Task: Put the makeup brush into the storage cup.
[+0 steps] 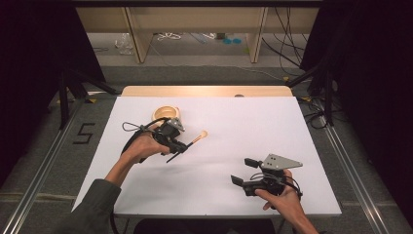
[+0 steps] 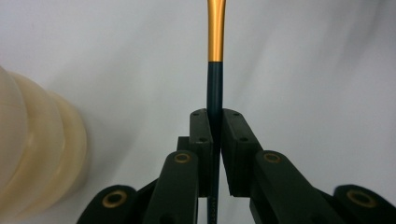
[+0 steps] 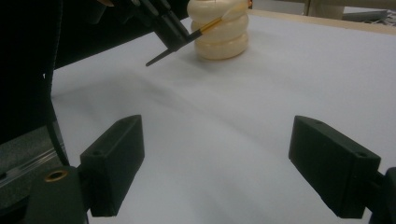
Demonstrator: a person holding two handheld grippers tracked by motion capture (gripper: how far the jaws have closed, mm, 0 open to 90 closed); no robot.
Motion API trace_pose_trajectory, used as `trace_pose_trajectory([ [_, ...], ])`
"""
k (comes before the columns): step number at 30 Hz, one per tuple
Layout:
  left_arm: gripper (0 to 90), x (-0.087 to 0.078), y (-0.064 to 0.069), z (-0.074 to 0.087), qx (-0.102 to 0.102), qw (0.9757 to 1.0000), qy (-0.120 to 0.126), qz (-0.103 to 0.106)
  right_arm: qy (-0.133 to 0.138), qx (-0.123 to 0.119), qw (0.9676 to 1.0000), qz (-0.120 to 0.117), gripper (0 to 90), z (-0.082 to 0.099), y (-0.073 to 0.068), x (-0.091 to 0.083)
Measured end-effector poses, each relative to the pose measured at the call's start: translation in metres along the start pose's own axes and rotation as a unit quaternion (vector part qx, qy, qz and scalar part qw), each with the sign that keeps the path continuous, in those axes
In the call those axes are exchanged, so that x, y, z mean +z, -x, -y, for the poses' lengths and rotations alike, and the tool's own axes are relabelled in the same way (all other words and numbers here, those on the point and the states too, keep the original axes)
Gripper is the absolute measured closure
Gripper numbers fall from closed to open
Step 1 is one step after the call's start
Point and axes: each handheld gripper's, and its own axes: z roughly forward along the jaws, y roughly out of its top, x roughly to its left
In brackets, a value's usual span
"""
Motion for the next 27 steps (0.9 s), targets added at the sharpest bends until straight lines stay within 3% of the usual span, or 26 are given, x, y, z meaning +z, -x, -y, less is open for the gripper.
trace_pose_trajectory([
  [1,83.2,-0.001,-0.001,0.0,0.009,0.9999,0.006,0.001,0.005,-0.009,0.9999,0.005,19.1,0.0,0.001,0.0],
  [2,83.2,-0.002,0.001,0.001,0.003,0.9999,0.015,-0.002,-0.01,-0.012,0.9998,0.015,19.1,-0.001,0.001,-0.003],
  [7,83.2,-0.002,0.008,0.006,0.004,0.9987,0.051,-0.005,-0.01,-0.012,0.9998,0.015,19.1,-0.001,0.001,-0.003],
  [8,83.2,0.0,0.012,0.008,-0.02,0.9966,0.08,0.001,0.008,-0.011,0.9999,0.007,19.1,0.0,0.001,0.0],
  [9,83.2,0.001,0.013,0.009,-0.027,0.9955,0.091,0.006,0.009,-0.01,0.9999,0.007,19.1,-0.001,0.001,0.0],
  [12,83.2,0.003,0.019,0.009,-0.028,0.9935,0.11,-0.005,-0.01,-0.011,0.9998,0.016,19.1,-0.001,0.001,-0.003],
  [13,83.2,0.004,0.022,0.009,-0.034,0.9921,0.12,-0.005,0.008,-0.01,0.9999,0.01,19.1,0.0,0.001,0.0],
  [15,83.3,0.006,0.026,0.008,-0.04,0.9896,0.138,-0.008,0.008,0.001,1.0,0.004,19.1,0.0,0.001,0.0],
  [17,83.2,0.008,0.031,0.008,-0.046,0.9877,0.15,-0.003,0.014,-0.005,0.9998,0.012,19.3,0.0,0.002,-0.001],
  [18,83.2,0.008,0.034,0.008,-0.049,0.9859,0.16,-0.008,0.007,-0.008,0.9998,0.017,19.4,-0.001,0.002,-0.003],
  [20,83.2,0.01,0.039,0.009,-0.053,0.9813,0.185,-0.004,0.022,0.0,0.9997,0.007,19.5,-0.002,0.002,-0.002],
  [22,83.2,0.01,0.042,0.01,-0.057,0.9793,0.194,-0.004,0.023,0.007,0.9997,0.007,19.4,-0.002,0.002,-0.003],
  [23,83.2,0.01,0.044,0.011,-0.059,0.977,0.205,-0.005,0.026,0.006,0.9996,0.007,19.4,-0.002,0.002,-0.002],
  [27,83.2,0.011,0.05,0.013,-0.053,0.9744,0.219,0.001,0.015,0.004,0.9998,0.011,19.3,-0.003,0.001,-0.004],
])
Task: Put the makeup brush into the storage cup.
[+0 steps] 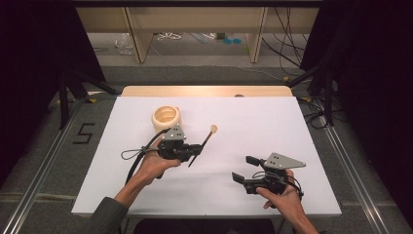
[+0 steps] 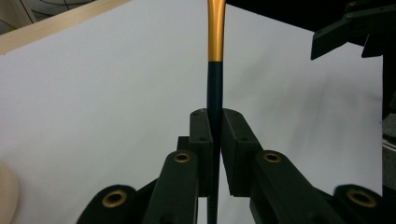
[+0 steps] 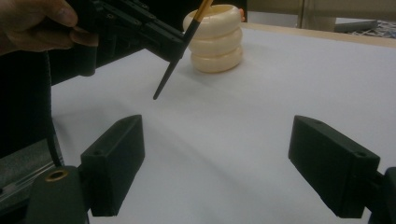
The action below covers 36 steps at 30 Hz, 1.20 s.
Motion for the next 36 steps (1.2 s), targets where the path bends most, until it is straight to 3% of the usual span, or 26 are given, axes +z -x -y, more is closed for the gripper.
trace_pose_trajectory([
  [12,83.2,-0.001,0.019,0.005,-0.006,0.9992,0.038,0.01,0.005,0.0,1.0,-0.008,19.3,-0.001,-0.003,0.0],
  [19,83.2,0.0,0.029,0.007,-0.012,0.9988,0.04,0.026,0.025,-0.003,0.9995,-0.019,19.2,-0.005,-0.005,0.003],
  [27,83.2,0.0,0.037,0.011,-0.019,0.9981,0.048,0.033,0.05,0.022,0.9976,-0.041,19.2,-0.009,-0.007,0.014],
  [32,83.2,0.0,0.043,0.013,-0.011,0.9981,0.048,0.036,0.054,0.028,0.997,-0.047,19.2,-0.013,-0.009,0.019],
  [33,83.2,0.0,0.044,0.013,-0.017,0.9979,0.049,0.04,0.069,0.025,0.9961,-0.048,19.4,-0.014,-0.008,0.022],
  [36,83.2,0.0,0.046,0.013,-0.01,0.9979,0.047,0.042,0.063,0.023,0.9964,-0.051,21.7,-0.018,-0.009,0.025],
])
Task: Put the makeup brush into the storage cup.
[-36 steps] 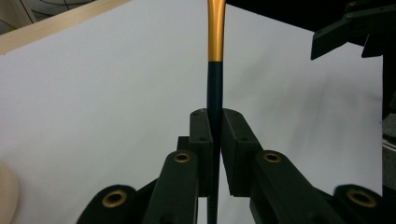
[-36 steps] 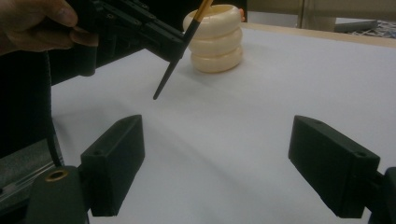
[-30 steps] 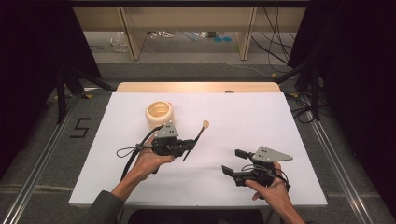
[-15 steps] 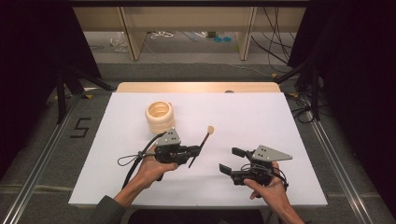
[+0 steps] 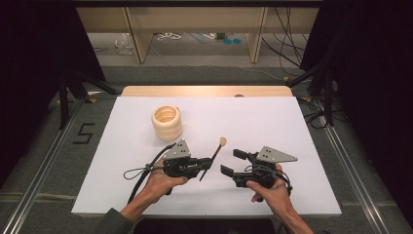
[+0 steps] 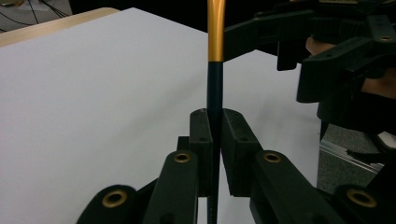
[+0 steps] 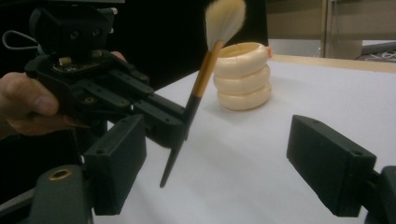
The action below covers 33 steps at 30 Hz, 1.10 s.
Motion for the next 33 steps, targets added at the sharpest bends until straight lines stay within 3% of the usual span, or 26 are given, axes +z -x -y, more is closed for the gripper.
trace_pose_trajectory([
  [1,83.2,0.0,0.001,0.0,-0.003,1.0,0.0,0.0,-0.006,0.004,1.0,-0.003,22.1,-0.001,0.0,0.0],
  [6,83.3,0.0,0.001,0.0,0.0,1.0,0.002,0.006,0.016,0.008,0.9997,-0.014,27.8,-0.005,-0.001,0.01],
  [9,83.2,0.0,0.004,0.0,-0.006,1.0,0.002,0.007,0.022,0.023,0.9991,-0.027,31.3,-0.007,-0.002,0.014],
  [21,83.2,0.0,0.005,0.0,0.0,1.0,0.002,0.01,0.024,0.04,0.9981,-0.039,48.3,-0.008,-0.001,0.023],
  [33,83.2,0.0,0.006,-0.002,0.001,0.9999,0.006,0.011,0.033,0.073,0.9949,-0.063,62.4,-0.007,-0.001,0.027],
])
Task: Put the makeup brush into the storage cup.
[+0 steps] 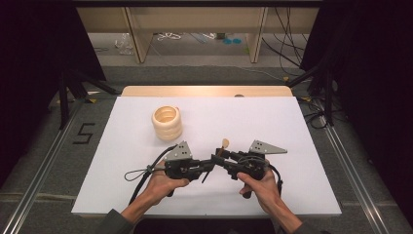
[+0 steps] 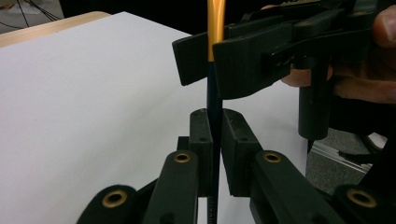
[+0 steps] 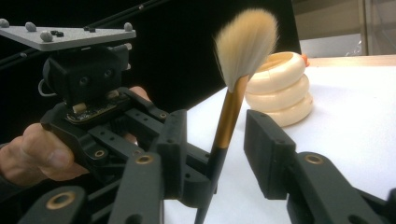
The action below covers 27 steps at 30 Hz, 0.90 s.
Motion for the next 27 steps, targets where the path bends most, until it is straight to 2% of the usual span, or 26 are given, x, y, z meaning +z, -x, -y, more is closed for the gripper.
trace_pose_trajectory([
  [4,83.2,-0.0002,0.0012,-0.001,-0.005,1.0,0.005,0.002,-0.002,0.002,1.0,-0.007,65.9,0.0003,-0.0004,0.0005],
  [8,83.2,-0.0009,0.0009,-0.0017,0.0,1.0,0.005,0.001,-0.01,0.003,0.9999,-0.01,69.1,0.0006,-0.0002,0.0005],
  [9,83.2,-0.0009,0.0011,-0.0016,-0.001,1.0,0.006,0.001,-0.005,0.012,0.9999,-0.007,69.8,0.0008,-0.0008,0.0014],
  [15,83.2,-0.0007,0.0021,-0.0022,-0.005,0.9999,0.009,0.003,0.0,0.021,0.9996,-0.018,77.5,0.0006,0.0012,0.0011],
  [18,83.2,-0.0008,0.0024,-0.0026,-0.004,0.9999,0.01,0.004,0.003,0.018,0.9996,-0.022,82.4,0.0007,0.0025,0.0008],
  [21,83.2,-0.0005,0.0026,-0.0027,-0.006,0.9999,0.009,0.004,0.003,0.023,0.9995,-0.022,83.3,0.0002,0.0031,-0.0001],
  [27,83.2,-0.0007,0.0024,-0.003,-0.007,0.9999,0.009,0.006,0.004,0.013,0.9997,-0.019,83.5,-0.0001,0.0031,-0.0003],
])
